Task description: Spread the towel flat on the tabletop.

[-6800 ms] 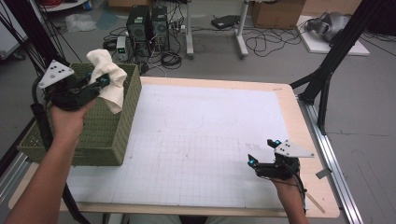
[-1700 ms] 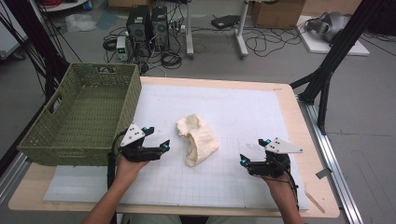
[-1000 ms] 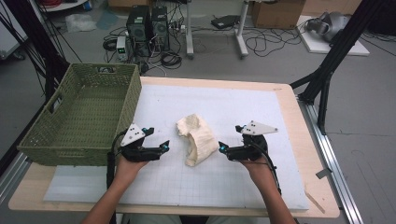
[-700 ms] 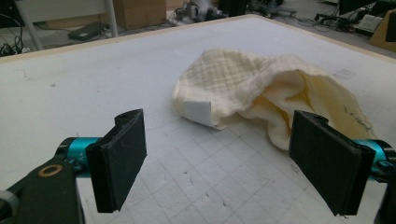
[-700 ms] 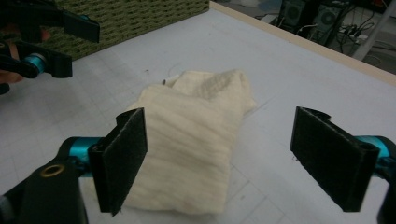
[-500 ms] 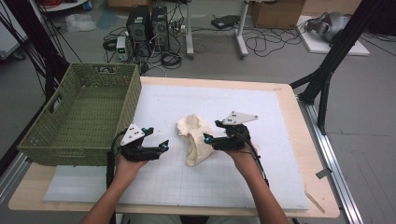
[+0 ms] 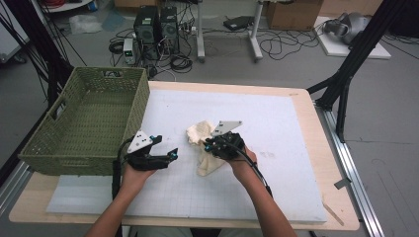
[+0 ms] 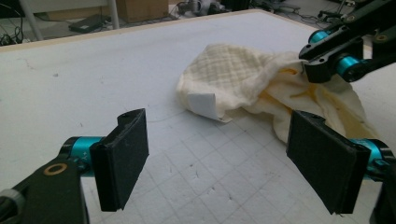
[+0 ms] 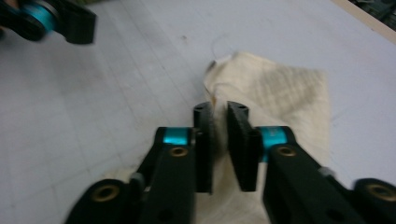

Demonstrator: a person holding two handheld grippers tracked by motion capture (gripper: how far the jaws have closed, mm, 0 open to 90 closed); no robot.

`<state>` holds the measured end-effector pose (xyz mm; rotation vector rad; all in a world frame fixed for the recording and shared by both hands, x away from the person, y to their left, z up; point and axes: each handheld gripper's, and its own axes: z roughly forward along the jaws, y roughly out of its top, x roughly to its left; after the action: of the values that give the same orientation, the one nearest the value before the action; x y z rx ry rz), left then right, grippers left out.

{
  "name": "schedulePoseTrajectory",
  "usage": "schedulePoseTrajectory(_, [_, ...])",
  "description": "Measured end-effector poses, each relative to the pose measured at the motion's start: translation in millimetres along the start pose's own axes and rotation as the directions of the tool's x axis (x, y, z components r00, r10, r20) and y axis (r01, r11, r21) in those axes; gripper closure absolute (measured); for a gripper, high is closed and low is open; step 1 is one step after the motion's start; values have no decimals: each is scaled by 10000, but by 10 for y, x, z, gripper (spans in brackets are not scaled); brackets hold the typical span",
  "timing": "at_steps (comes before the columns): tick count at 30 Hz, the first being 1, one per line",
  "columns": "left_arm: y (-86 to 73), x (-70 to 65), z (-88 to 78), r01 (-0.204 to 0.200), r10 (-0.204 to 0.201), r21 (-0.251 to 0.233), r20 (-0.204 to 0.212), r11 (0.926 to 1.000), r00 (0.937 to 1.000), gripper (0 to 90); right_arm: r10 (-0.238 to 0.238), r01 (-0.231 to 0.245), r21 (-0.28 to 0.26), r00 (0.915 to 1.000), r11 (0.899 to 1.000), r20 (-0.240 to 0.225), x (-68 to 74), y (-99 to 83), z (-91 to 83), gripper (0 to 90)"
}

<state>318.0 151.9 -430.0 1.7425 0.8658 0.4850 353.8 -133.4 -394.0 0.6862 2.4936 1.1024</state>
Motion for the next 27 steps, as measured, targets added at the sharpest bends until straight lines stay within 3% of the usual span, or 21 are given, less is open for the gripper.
schedulePoseTrajectory(6, [-4, 6, 1, 35, -35, 22, 6, 10000, 10000, 216, 500, -482, -267, 9962, 9985, 719, -136, -78, -210, 856])
schedulePoseTrajectory(14, [-10, -16, 28, -50, 49, 153, 55, 9999, 10000, 217, 1597, -1559, -371, 9767, 9871, 1435, -366, -443, -587, 854])
schedulePoseTrajectory(22, [-13, -25, 45, -114, 112, 220, 84, 9997, 9999, 218, 2398, -2410, -193, 9491, 9703, 2041, -479, -829, -797, 850])
schedulePoseTrajectory(27, [-10, -32, 41, -143, 141, 211, 70, 9997, 9999, 219, 2755, -2889, 116, 9237, 9573, 2663, -565, -1037, -829, 841])
